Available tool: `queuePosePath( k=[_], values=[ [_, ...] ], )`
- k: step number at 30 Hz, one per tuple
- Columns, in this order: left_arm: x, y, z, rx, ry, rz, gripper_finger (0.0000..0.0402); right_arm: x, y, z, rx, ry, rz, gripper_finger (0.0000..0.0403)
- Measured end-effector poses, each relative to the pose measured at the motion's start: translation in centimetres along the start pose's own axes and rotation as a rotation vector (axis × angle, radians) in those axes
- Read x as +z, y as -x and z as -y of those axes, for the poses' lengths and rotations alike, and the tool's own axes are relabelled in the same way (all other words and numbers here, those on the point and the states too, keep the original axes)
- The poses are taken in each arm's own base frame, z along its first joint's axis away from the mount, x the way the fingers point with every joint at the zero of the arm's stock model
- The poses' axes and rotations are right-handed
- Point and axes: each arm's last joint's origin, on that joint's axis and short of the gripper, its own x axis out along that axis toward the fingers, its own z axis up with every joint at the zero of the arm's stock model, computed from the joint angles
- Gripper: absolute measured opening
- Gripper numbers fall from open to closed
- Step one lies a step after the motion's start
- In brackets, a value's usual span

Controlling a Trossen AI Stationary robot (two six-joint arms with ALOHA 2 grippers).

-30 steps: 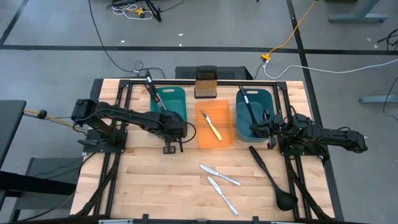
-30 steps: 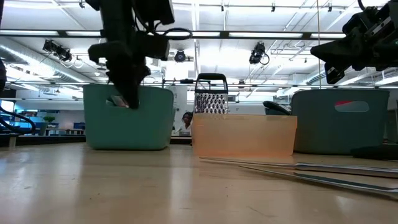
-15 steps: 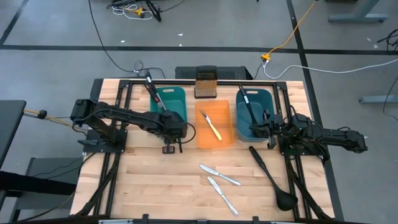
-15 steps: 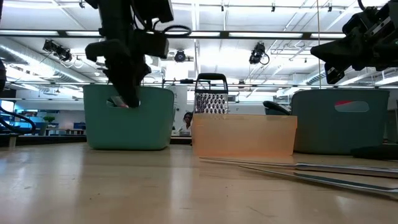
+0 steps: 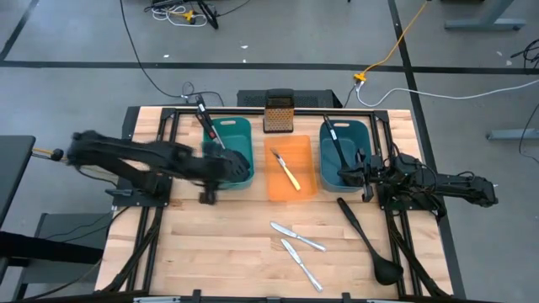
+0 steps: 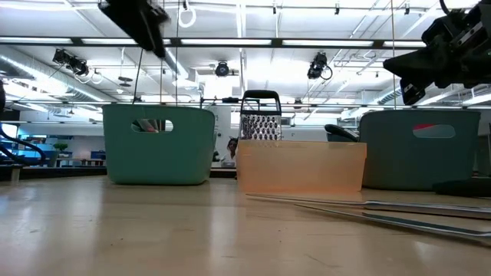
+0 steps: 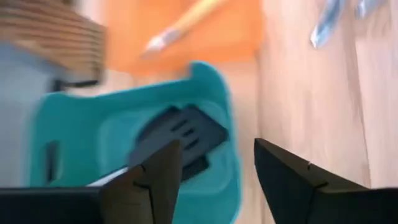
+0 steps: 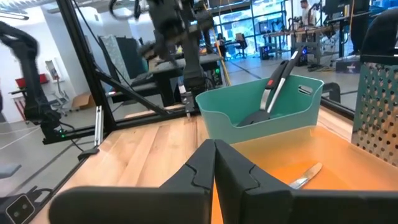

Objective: Pick & Place Kitchen Items
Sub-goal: Put the top silver table knife into the orange bin

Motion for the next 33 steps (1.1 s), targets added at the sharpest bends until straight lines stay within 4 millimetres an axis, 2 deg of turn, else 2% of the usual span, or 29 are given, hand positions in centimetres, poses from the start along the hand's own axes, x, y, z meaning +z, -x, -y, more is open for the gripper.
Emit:
queuePosePath(
  k=[3,6,9,11,16,19,25,29,33],
  values=[
    [-3.3,2.8,-1.1,0.046,0.127,0.177,0.0172,0.0,0.0,0.0,-0.002,0.001,-0.003,0.0016],
    [-6.6,3.2,-1.3,-0.013,0.216,0.419,0.0119,0.0,-0.1,0.0,-0.001,0.003,-0.003,0.0016],
    [-9.9,2.0,-0.8,-0.126,0.255,0.614,0.0044,0.1,-0.1,0.0,-0.003,0.004,0.004,0.0016],
    [-11.5,1.2,-0.5,-0.147,0.309,0.725,0.0013,0.1,-0.1,0.0,-0.008,0.004,0.008,0.0016],
    [-15.1,-1.0,-0.2,-0.079,0.404,0.867,0.0017,0.1,-0.1,0.0,-0.008,-0.006,0.012,0.0016],
    [-16.2,-2.4,0.3,-0.065,0.355,0.894,0.0008,0.1,-0.1,0.0,-0.008,-0.001,0.015,0.0016],
    [-16.8,-4.0,1.0,-0.088,0.326,0.978,0.0007,0.3,-0.1,0.0,-0.006,0.006,0.026,0.0016],
    [-17.6,-5.7,1.6,-0.103,0.303,0.938,0.0004,0.2,-0.1,0.0,-0.006,0.007,0.025,0.0016],
    [-17.7,-6.1,1.8,-0.118,0.281,0.926,0.0008,0.3,-0.1,0.0,-0.007,0.018,0.026,0.0016]
  ],
)
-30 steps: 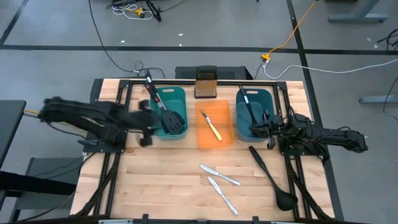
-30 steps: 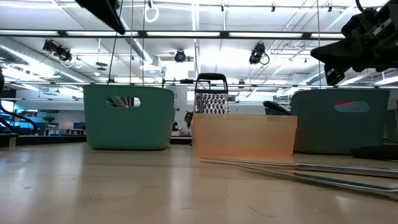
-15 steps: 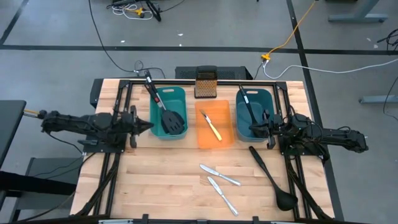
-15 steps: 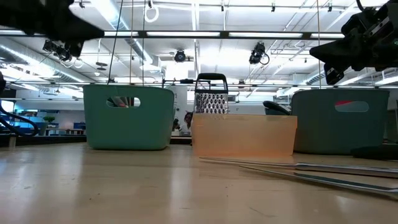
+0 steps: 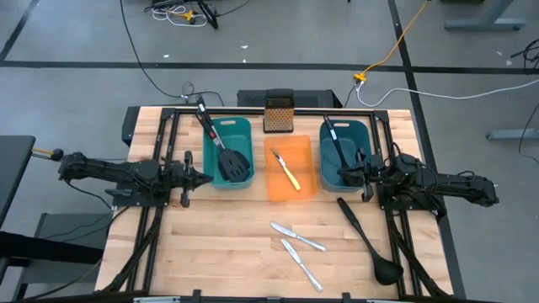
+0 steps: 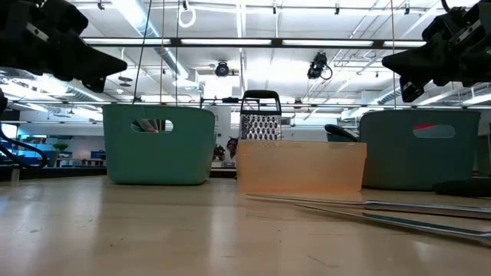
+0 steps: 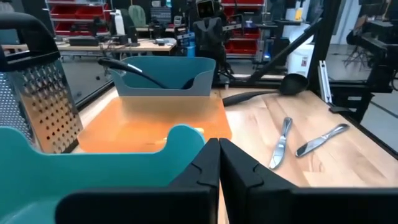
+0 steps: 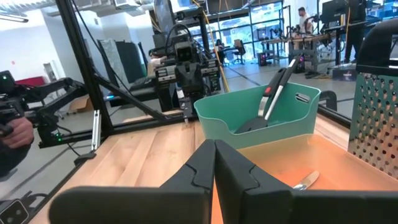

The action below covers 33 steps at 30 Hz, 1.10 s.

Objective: Pick & Place Kitchen Items
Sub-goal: Put the top silver table knife into the orange bin

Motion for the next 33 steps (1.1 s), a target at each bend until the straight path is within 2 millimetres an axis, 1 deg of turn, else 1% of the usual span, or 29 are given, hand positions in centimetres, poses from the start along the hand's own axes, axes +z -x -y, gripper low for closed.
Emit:
queuePosePath(
  k=[9,18,23,25,28,30,33],
  values=[
    [0.1,0.0,0.1,-0.024,-0.030,0.004,0.0006,0.0,0.0,0.0,-0.008,-0.005,0.001,0.0016],
    [0.0,0.0,0.1,-0.025,-0.025,0.004,0.0018,0.0,0.0,0.0,-0.009,-0.008,0.001,0.0016],
    [0.1,0.0,0.1,-0.025,-0.024,0.009,0.0012,0.2,0.0,0.2,-0.068,-0.033,0.034,0.0016],
    [0.1,0.0,0.1,-0.025,-0.023,0.012,0.0010,0.6,0.0,0.1,-0.061,-0.029,0.071,0.0019],
    [0.2,0.0,0.1,-0.021,-0.021,0.019,0.0010,2.0,-0.1,-0.5,-0.025,-0.027,0.084,0.0025],
    [0.3,0.0,0.1,-0.020,-0.019,0.032,0.0009,2.9,-0.4,-1.0,-0.006,-0.015,0.055,0.0025],
    [0.5,0.0,0.1,-0.018,-0.015,0.048,0.0009,4.3,-1.6,-1.9,-0.016,0.000,-0.014,0.0026]
  ],
)
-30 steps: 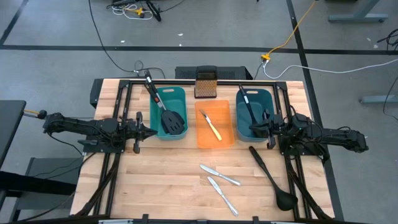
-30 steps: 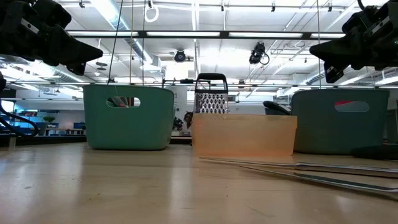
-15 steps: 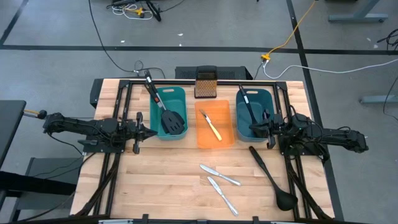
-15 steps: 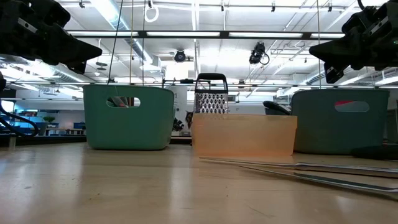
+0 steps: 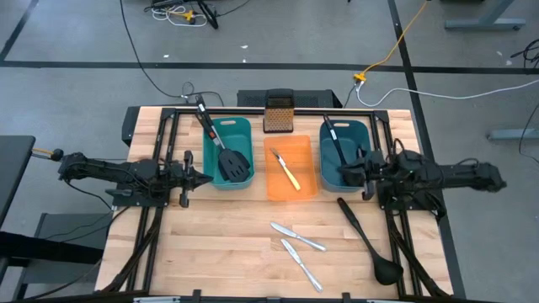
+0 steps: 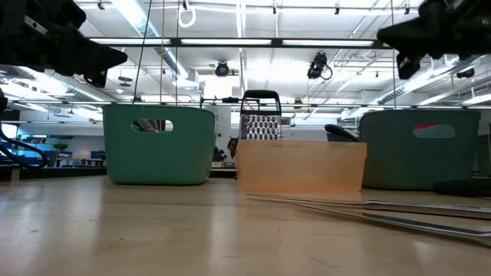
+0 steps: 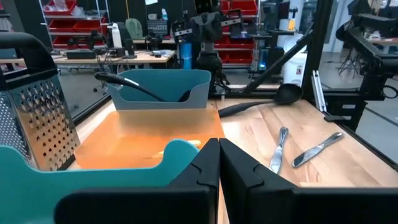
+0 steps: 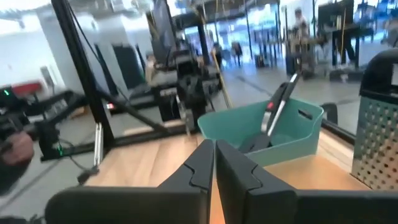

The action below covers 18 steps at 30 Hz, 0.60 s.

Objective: Pick & Place Kitchen Items
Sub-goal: Put the top silver table knife into the orange bin

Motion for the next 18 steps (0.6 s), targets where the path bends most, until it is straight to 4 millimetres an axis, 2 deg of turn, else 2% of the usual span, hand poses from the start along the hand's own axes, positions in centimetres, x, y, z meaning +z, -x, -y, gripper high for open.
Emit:
queuePosePath(
  k=[6,9,14,18],
  values=[
    [0.1,0.0,0.0,0.000,0.002,0.007,0.0009,1.7,-3.3,-2.2,-0.063,0.034,-0.272,0.0026],
    [0.1,0.0,0.0,0.000,0.001,0.008,0.0009,2.3,-5.1,-3.8,-0.056,0.040,-0.352,0.0026],
    [0.1,0.0,0.0,0.000,0.000,0.008,0.0015,1.9,-7.5,-6.9,0.005,0.041,-0.454,0.0025],
    [0.1,0.0,0.0,0.000,0.000,0.009,0.0017,0.3,-9.0,-9.1,-0.033,0.018,-0.561,0.0025]
  ],
)
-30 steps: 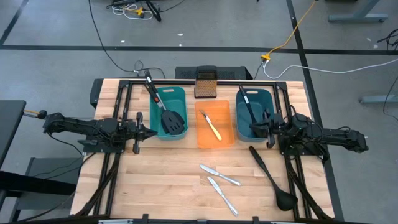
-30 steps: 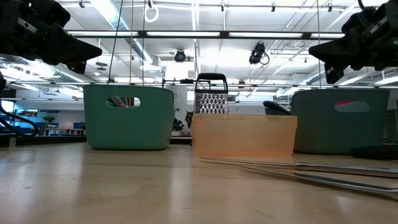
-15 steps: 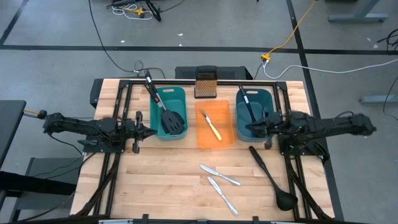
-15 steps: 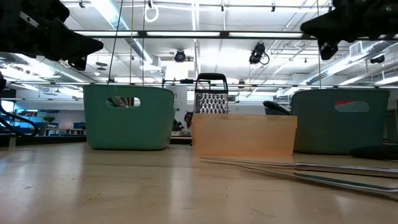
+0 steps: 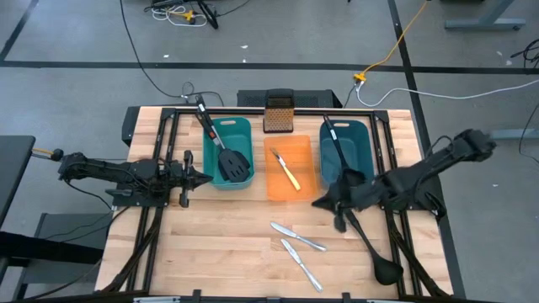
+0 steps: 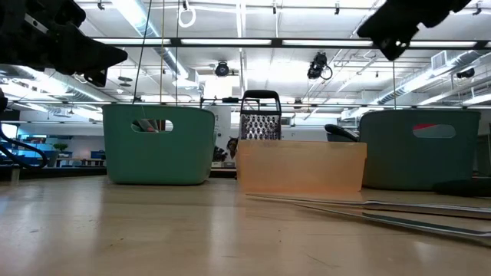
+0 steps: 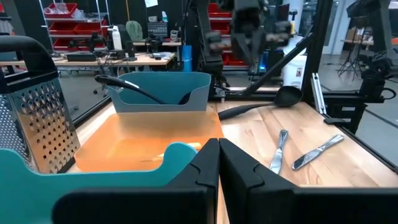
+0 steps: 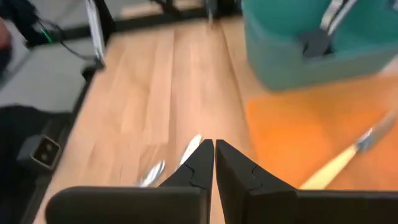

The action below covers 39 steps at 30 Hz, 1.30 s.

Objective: Pick & Place Kitchen Items
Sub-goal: Put the top silver table knife into the orange bin

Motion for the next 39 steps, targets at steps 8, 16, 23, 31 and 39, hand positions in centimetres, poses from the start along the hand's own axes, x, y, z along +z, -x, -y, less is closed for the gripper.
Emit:
queuePosePath(
  k=[8,16,23,31,39],
  values=[
    [0.0,0.0,0.0,0.000,0.003,0.001,0.0011,-0.8,-3.7,-4.7,0.052,-0.095,-0.242,0.0035],
    [0.0,0.0,0.0,0.000,0.011,0.003,0.0013,-2.7,-7.2,-7.5,0.009,-0.075,-0.432,0.0123],
    [0.0,0.0,0.0,0.000,0.015,0.003,0.0013,-4.8,-8.8,-7.3,-0.052,-0.114,-0.548,0.0172],
    [0.0,0.0,0.0,0.000,0.009,0.002,0.0012,-6.2,-9.3,-8.3,-0.054,-0.108,-0.569,0.0174],
    [0.0,0.0,0.0,0.000,0.008,0.000,0.0013,-7.7,-10.0,-8.6,-0.092,-0.084,-0.599,0.0174]
  ],
)
